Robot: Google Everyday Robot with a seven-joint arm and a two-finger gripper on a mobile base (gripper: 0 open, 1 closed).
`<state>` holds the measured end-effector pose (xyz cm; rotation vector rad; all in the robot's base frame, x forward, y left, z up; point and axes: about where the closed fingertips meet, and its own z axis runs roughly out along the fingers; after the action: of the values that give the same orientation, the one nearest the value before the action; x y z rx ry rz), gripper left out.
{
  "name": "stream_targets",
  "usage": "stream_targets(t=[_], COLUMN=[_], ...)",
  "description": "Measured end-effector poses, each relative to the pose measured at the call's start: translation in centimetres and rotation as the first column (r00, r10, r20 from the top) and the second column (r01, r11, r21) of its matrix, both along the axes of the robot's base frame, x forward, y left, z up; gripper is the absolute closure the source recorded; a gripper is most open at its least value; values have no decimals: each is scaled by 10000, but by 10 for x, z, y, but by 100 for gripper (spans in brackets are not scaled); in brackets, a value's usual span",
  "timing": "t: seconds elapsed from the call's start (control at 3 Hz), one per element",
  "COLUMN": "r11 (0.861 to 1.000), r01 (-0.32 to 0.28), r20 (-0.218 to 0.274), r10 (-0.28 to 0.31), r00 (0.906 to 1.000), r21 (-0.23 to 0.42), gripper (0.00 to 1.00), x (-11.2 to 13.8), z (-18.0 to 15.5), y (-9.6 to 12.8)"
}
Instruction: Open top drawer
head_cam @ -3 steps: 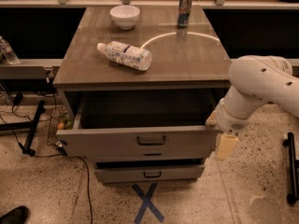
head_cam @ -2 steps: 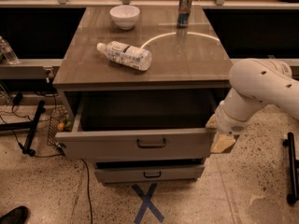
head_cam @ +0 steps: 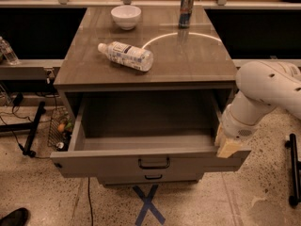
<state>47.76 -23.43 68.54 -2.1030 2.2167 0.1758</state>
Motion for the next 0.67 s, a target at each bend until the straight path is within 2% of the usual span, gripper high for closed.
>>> stream_targets(t=[0.33, 0.67], r11=[10000, 10000], r01=[0, 81], r20=[0, 118], r10=[0, -81], r00=[10000, 9999], r21=[0, -57], gripper=[74, 43], x=[0, -1], z=[0, 9], y=[0, -2])
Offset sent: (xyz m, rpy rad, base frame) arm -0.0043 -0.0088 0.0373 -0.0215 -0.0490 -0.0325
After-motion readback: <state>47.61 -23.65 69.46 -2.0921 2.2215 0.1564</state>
